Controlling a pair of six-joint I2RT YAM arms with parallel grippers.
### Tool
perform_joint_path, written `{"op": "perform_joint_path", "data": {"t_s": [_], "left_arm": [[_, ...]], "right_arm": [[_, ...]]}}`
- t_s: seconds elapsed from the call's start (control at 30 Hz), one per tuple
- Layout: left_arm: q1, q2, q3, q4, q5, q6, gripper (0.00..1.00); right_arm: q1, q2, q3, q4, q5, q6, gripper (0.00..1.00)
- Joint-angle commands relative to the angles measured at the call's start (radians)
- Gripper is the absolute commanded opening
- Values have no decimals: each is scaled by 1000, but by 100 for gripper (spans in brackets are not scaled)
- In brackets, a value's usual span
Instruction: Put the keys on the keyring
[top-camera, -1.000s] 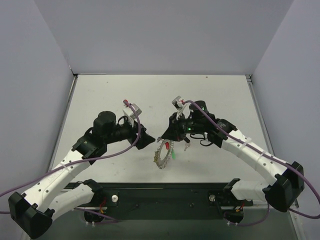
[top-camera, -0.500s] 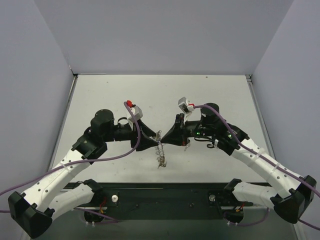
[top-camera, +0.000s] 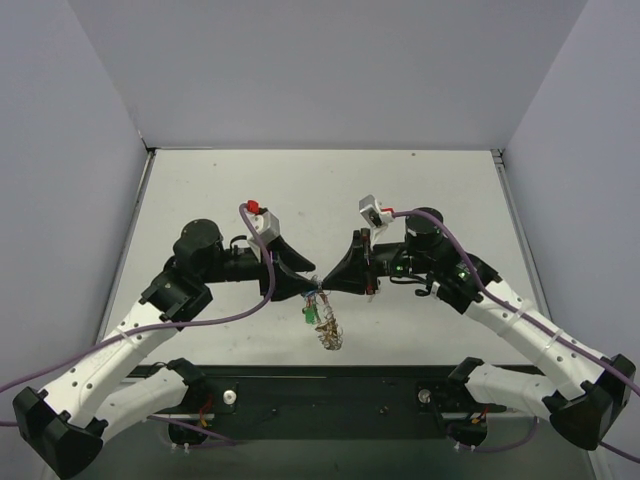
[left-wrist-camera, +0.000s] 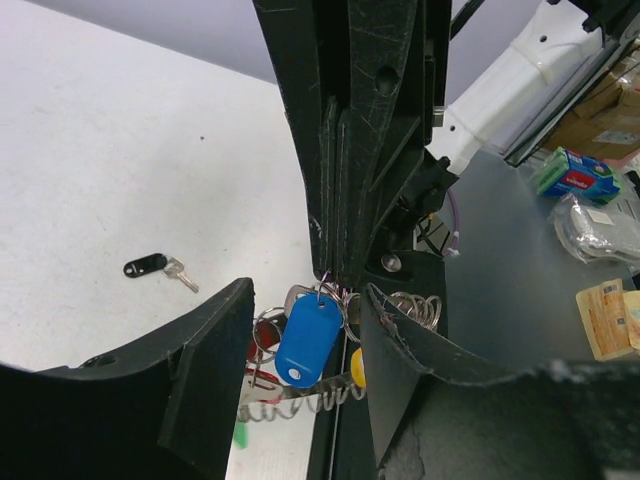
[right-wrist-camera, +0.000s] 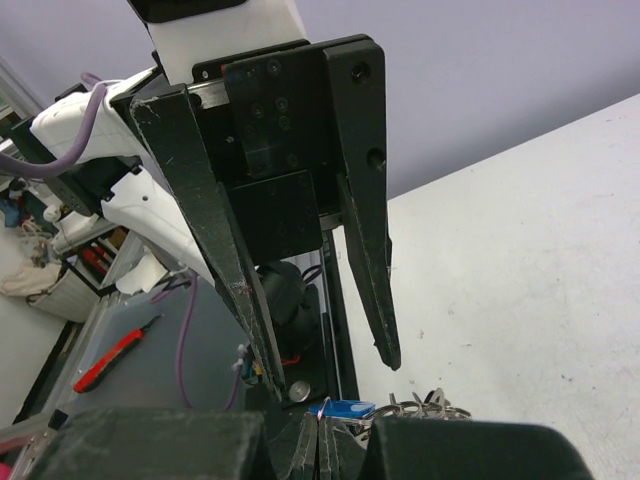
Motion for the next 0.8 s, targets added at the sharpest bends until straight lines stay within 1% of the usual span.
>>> {"op": "perform_joint_path", "data": {"t_s": [0.0,0.03,0.07,0.17,0.23,0.33,0.43,0.73,0.77], "left_arm": [[-5,-33,83,-86,-76,35,56],[-5,-36,103,-117,-102,36,56],[-5,-36,114,-167,-159,27,59],[-5,-27,152,-251,-226,-28,61],[-3,-15,160,-278,-231,-92,60],[-3,3,160,-295,-208,-154,60],[-3,16,144,-274,-143,-200,59],[4,51,148,-281,-27,-260,58],[4,59,143,-278,-12,-266,56]], "right_arm": [[6,-45,-1,108,21,17,0],[6,-46,-3,107,32,18,0],[6,-48,-4,104,45,20,0],[6,-57,-10,102,96,24,0],[6,-69,-15,110,125,26,0],[6,-76,-20,122,144,32,0],[7,-76,-20,128,154,35,0],[6,-80,-18,136,182,44,0],[6,-82,-18,134,184,44,0]]}}
